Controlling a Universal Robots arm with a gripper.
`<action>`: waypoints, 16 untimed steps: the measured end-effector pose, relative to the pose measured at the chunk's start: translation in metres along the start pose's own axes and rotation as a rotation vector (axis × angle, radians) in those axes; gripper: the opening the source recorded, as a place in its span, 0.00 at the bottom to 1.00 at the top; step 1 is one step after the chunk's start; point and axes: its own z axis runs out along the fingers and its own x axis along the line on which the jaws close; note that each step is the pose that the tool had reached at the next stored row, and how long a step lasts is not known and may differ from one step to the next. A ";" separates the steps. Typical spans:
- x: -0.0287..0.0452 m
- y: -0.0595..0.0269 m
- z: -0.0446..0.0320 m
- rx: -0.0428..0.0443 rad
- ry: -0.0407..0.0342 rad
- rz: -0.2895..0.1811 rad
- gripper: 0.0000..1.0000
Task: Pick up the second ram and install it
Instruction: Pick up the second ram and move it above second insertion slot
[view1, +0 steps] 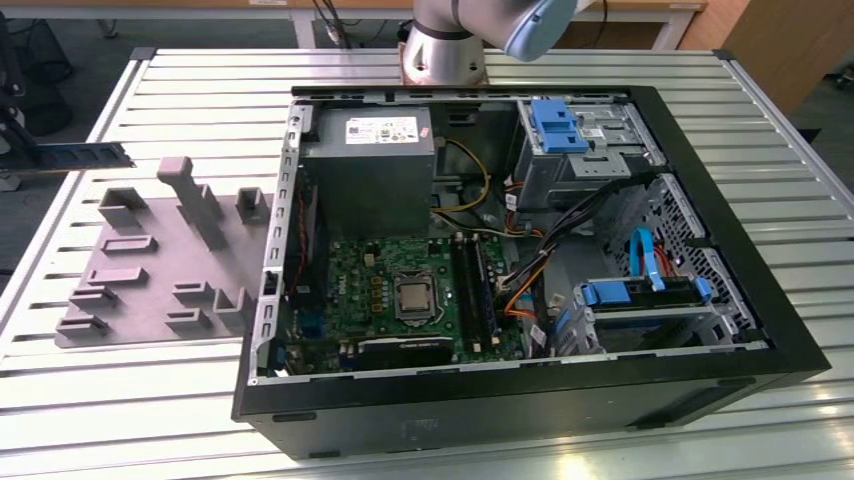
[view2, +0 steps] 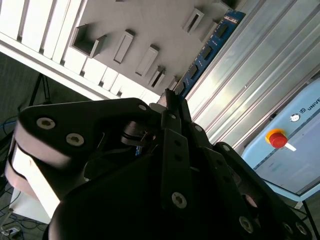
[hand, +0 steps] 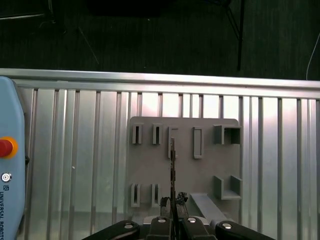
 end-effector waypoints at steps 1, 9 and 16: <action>0.0000 -0.0003 0.0000 0.0001 0.0000 0.000 0.14; 0.0000 -0.0025 -0.0001 0.0000 0.0000 0.000 0.14; 0.0001 -0.0048 -0.0002 0.0001 0.0000 0.000 0.14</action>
